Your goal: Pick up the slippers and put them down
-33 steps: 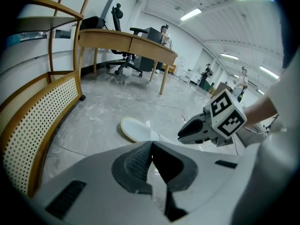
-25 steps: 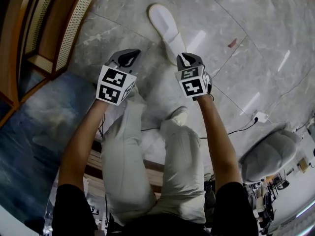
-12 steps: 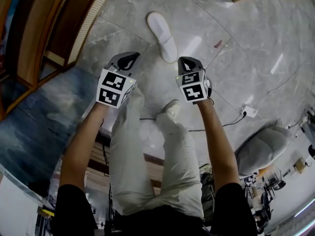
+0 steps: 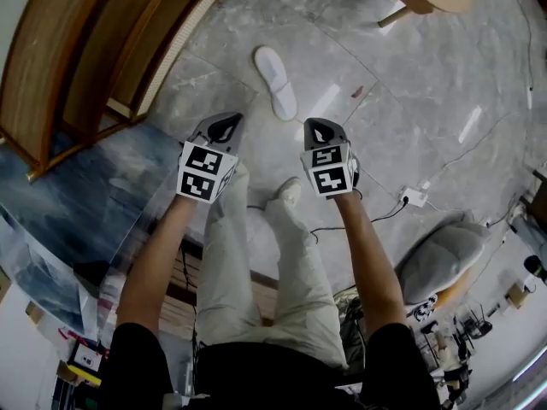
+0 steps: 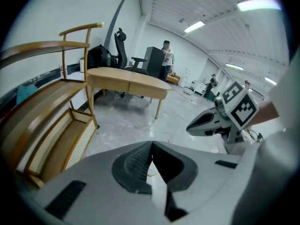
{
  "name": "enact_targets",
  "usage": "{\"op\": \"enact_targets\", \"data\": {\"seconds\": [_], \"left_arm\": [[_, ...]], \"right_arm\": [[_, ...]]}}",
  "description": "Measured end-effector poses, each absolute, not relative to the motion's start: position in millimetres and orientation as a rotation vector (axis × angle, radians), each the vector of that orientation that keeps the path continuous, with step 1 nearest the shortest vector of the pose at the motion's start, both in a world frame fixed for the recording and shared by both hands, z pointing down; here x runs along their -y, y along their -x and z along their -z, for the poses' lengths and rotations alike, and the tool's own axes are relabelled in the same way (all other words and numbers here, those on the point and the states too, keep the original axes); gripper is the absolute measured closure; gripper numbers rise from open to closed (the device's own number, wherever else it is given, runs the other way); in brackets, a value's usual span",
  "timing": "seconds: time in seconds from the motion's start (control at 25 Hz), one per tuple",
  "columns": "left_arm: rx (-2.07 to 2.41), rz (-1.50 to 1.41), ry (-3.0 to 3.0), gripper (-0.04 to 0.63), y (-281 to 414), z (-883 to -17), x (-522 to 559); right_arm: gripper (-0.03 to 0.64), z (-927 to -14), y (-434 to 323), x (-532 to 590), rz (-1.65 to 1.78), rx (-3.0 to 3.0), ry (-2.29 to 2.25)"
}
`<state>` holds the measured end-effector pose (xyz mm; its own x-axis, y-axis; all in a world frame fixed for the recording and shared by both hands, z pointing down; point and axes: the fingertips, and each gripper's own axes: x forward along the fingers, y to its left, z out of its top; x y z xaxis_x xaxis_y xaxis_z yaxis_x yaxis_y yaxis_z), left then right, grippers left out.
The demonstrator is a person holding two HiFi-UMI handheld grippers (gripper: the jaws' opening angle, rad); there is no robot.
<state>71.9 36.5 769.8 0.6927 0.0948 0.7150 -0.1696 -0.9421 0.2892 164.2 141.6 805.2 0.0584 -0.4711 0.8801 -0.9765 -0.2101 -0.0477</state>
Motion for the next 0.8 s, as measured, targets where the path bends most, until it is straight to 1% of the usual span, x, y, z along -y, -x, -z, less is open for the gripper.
{"op": "enact_targets", "data": {"seconds": [0.16, 0.52, 0.8], "left_arm": [[0.115, -1.041, -2.59, 0.591, -68.8, -729.6, -32.0], [0.134, -1.006, -2.636, 0.591, -57.5, -641.3, -34.7], [0.165, -0.96, -2.687, 0.591, -61.3, -563.5, -48.6]], "right_arm": [[0.618, -757.2, -159.4, -139.5, -1.05, 1.461, -1.775], [0.618, -649.5, -147.6, -132.5, -0.955, 1.522, -1.778], [0.618, -573.6, -137.3, -136.7, -0.882, 1.589, -1.783]]}}
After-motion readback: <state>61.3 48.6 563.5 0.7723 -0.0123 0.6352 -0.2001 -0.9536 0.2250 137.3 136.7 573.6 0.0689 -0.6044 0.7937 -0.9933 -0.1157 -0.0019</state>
